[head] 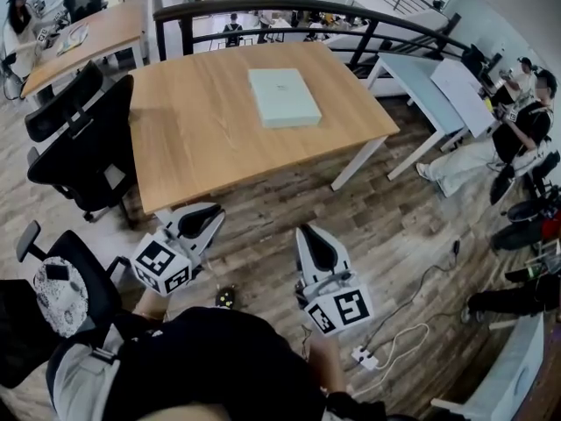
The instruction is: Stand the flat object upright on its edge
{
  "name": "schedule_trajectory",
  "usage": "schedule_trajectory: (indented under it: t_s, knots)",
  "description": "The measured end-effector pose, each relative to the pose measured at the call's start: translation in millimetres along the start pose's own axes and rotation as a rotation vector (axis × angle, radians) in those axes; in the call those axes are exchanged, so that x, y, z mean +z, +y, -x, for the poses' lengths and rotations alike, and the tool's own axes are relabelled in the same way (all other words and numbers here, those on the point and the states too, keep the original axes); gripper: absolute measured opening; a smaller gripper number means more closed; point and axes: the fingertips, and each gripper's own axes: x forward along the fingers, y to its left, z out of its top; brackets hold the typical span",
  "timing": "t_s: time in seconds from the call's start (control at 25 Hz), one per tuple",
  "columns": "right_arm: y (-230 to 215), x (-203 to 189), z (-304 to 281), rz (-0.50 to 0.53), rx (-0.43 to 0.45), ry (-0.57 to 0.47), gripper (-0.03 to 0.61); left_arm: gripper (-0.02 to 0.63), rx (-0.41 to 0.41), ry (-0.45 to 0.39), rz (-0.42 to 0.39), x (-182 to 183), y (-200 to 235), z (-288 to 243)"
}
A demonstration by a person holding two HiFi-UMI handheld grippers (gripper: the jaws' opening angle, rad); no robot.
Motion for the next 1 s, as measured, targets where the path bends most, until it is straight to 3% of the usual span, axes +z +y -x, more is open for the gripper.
schedule_trajectory:
  t_s: [0.6, 1.0]
  knots:
    - [-18.4, -24.3, -30.5, -0.013, -0.043, 0.077, 0.034, 0.049, -0.018, 0.032, 0.073, -20.2, 42.7, -26.7]
    - [-72.6, -22.7, -73.7, -0.031, 0.063, 0.063, 0.034, 0.049, 0.107, 0.046, 0.08, -16.3, 69.9, -60.7]
